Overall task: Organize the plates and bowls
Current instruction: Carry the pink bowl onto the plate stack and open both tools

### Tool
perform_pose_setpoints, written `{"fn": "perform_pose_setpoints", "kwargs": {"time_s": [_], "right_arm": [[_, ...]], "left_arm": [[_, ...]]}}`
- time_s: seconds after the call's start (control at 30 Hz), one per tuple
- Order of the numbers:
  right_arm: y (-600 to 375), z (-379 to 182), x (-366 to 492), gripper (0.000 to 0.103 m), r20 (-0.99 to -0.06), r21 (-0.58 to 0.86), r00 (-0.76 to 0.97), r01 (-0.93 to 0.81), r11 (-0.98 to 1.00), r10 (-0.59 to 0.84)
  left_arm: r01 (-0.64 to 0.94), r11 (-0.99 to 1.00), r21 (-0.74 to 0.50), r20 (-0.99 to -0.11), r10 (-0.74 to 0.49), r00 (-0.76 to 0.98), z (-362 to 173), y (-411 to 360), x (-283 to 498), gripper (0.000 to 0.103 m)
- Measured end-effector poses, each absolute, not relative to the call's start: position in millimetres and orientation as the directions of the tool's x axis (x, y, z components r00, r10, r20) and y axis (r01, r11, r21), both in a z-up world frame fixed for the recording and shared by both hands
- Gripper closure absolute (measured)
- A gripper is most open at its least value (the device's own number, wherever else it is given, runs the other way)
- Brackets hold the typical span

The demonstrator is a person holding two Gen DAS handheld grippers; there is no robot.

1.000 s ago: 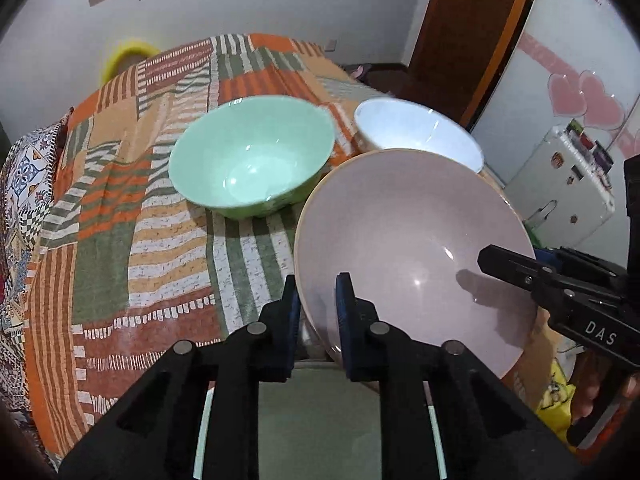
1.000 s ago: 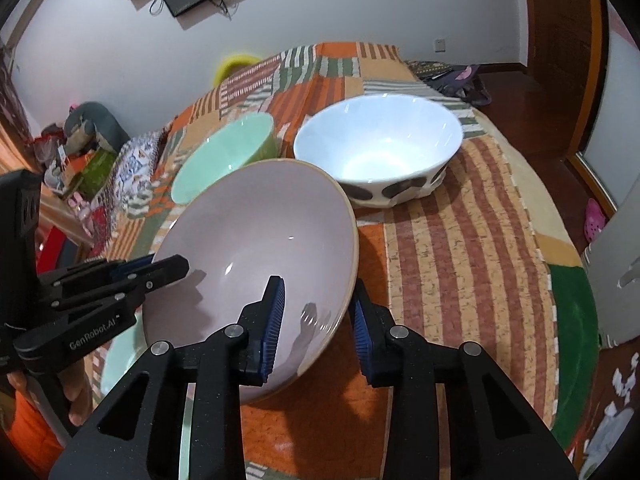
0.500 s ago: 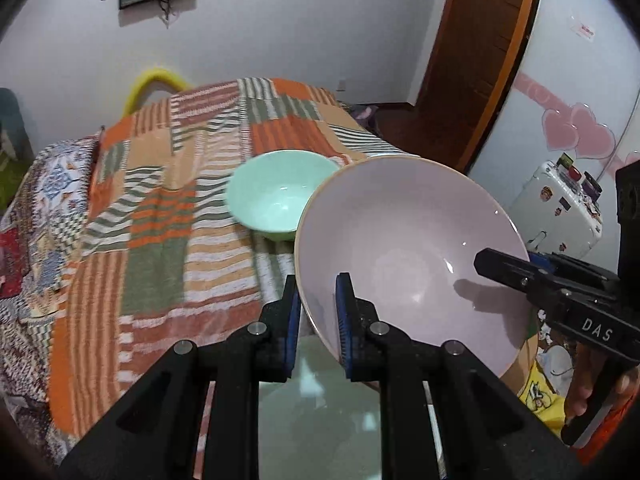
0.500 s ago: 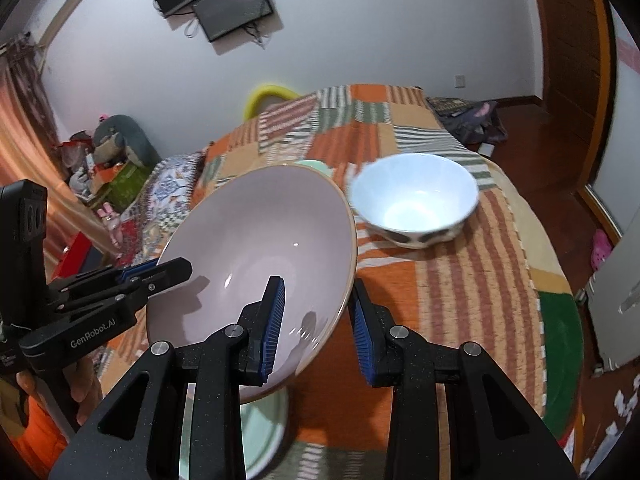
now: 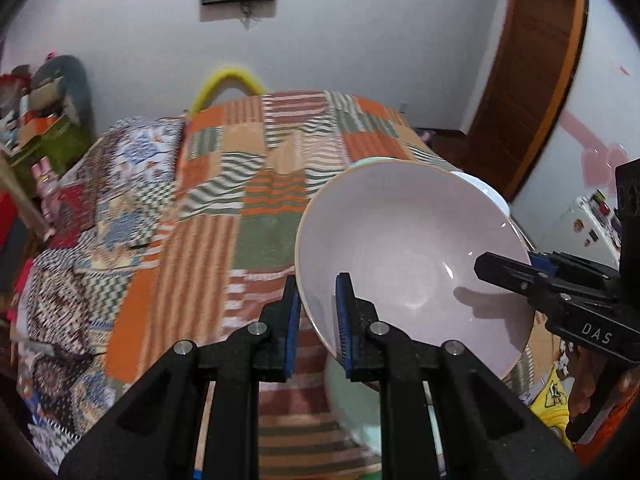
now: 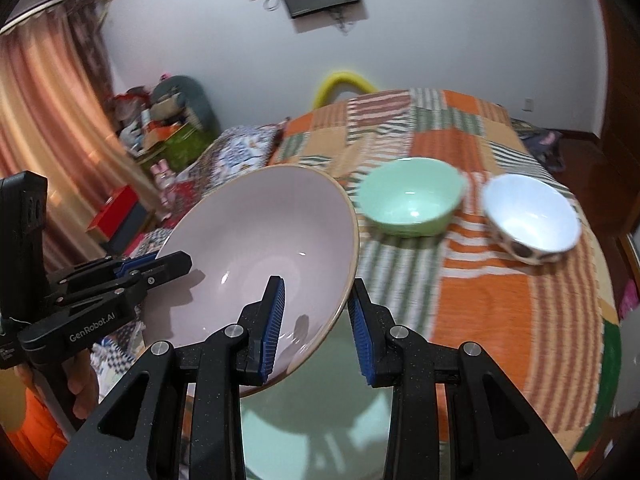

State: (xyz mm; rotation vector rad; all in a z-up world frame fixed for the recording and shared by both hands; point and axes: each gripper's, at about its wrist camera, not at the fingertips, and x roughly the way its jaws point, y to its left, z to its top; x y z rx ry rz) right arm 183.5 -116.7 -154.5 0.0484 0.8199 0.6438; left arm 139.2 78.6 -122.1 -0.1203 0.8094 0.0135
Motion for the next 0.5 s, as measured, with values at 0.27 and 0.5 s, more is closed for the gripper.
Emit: {"fn": "perform_pose_setpoints", "kwargs": {"time_s": [0.27, 0.5], "right_arm": [[-62.2, -167.4, 172.3, 0.073, -0.685, 0.285, 0.42, -0.597, 0.749, 0.595], [-22.8, -190.2, 165.4, 0.073, -0.737, 0.279, 0.34, -0.634, 0.721, 0.584]], "left_arm": [[-0.166, 0.981, -0.098, -0.735, 0.041, 0.677, -131.6, 127.5, 102.9, 0.087], [-0.243, 0.96, -0.137, -0.771, 0.05, 0.635, -164.6, 162.8, 79.6, 0.087]]}}
